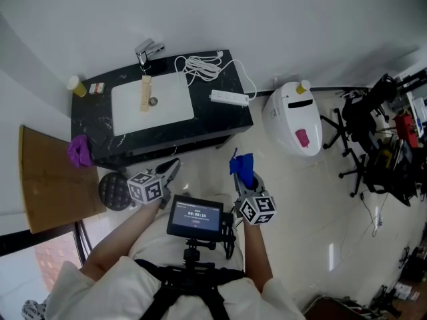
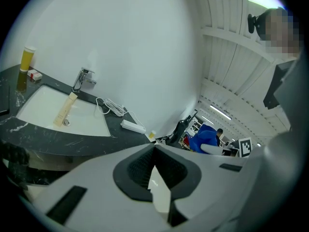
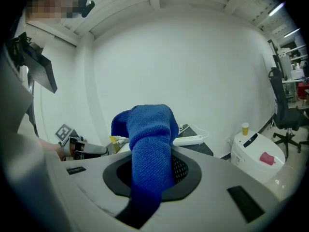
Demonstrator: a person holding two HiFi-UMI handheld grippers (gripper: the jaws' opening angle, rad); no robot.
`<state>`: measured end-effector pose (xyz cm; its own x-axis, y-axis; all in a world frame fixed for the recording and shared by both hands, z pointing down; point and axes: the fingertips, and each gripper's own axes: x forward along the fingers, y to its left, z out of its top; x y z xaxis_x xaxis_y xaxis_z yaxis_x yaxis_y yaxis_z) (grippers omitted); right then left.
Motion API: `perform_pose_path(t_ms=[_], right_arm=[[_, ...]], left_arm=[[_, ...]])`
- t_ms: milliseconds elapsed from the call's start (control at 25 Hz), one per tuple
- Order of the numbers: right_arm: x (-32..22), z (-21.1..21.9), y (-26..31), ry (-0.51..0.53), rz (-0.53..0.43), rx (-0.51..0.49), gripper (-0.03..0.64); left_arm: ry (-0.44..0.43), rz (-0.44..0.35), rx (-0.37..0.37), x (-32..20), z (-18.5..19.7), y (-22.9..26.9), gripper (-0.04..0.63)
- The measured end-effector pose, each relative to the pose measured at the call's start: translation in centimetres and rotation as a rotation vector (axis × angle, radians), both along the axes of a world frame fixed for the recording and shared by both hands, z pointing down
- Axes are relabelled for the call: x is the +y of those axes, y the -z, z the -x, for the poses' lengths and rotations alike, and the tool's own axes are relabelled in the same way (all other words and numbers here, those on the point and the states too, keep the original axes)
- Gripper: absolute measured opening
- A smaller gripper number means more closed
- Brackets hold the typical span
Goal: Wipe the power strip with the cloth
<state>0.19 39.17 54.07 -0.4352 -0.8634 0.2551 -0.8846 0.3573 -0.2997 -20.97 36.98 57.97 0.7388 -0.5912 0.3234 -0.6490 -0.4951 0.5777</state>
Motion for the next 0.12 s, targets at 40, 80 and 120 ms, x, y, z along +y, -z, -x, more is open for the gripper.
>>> perform_pose_path(t_ms=[40, 80, 120], right_arm=[[-0.17, 0.10, -0.02, 0.004, 0.002, 0.002, 0.087], [-0.35, 0.19, 0.01, 0.008, 0.004, 0.004, 0.087], [-0.55, 0.28, 0.05, 0.012, 0.007, 0.005, 0.087]], left_arm=[[0.004, 0.001, -0.001, -0.21, 0.14, 0.10, 0.005], [0.008, 0.003, -0.002, -0.41, 0.28, 0.20, 0.005], [0.012, 0.004, -0.002, -0.60, 0.41, 0.30, 0.005]])
